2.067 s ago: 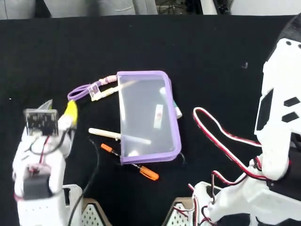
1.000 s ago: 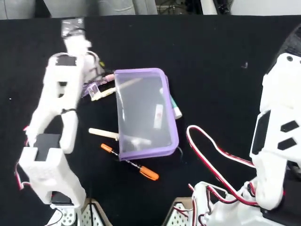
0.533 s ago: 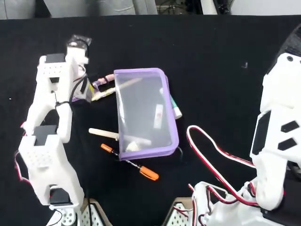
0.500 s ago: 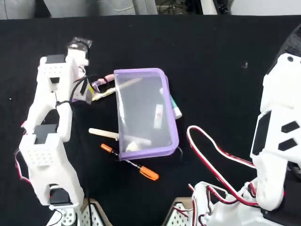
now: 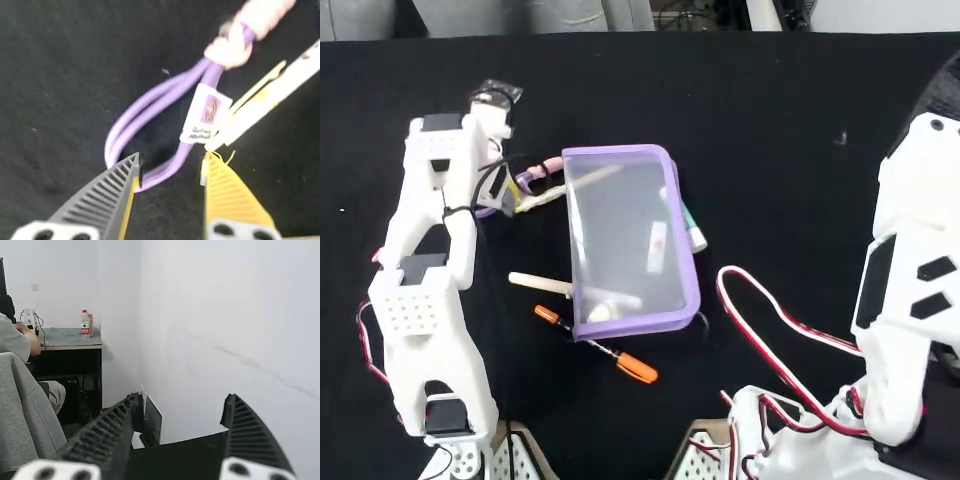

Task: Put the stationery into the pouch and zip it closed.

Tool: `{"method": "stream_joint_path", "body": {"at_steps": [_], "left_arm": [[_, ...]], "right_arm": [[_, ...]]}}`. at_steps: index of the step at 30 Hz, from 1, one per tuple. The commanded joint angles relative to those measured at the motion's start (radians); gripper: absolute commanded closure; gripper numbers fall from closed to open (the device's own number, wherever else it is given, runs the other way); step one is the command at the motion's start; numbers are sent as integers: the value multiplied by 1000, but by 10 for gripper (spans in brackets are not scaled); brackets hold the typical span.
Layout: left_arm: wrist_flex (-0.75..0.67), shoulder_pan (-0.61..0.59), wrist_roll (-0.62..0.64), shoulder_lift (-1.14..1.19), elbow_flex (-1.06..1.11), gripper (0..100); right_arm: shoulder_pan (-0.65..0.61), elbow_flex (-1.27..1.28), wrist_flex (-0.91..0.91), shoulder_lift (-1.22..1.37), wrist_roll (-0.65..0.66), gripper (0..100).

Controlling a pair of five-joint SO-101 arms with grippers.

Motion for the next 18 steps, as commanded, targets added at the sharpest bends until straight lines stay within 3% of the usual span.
{"method": "stream_joint_path", "body": {"at_steps": [1,15,18], "left_arm": [[-2,-4,-11,-26,-81,798],[-3,-24,-166,137,-77,802],[-9,-24,-198,160,-79,886]], "right_arm": [[3,2,0,7,0,737],[3,2,0,7,0,737],[3,2,2,7,0,737]]}}
